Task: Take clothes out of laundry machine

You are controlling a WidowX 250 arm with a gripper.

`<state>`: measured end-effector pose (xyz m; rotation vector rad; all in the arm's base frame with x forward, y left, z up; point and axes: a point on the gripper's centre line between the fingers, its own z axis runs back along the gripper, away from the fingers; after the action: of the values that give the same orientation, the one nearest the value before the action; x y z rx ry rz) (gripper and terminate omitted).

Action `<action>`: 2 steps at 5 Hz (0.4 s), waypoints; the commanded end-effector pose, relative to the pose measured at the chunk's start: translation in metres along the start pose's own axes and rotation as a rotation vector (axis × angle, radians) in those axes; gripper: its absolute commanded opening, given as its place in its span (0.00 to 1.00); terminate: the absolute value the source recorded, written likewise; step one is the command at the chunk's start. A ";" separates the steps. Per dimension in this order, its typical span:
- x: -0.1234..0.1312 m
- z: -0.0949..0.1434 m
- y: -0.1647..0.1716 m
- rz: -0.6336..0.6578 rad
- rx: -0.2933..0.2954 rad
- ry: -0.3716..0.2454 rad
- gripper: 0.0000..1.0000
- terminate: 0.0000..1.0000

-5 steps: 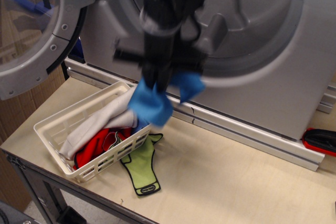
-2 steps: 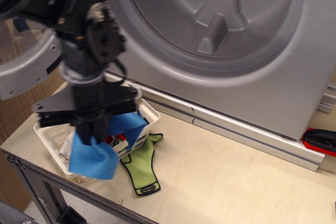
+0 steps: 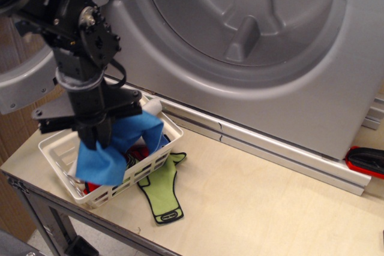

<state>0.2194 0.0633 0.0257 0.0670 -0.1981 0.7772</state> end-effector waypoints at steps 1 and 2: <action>0.029 -0.012 -0.020 -0.017 -0.006 -0.002 0.00 0.00; 0.025 -0.030 -0.020 -0.049 -0.006 0.046 0.00 0.00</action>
<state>0.2421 0.0743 -0.0181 0.0468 -0.1136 0.7327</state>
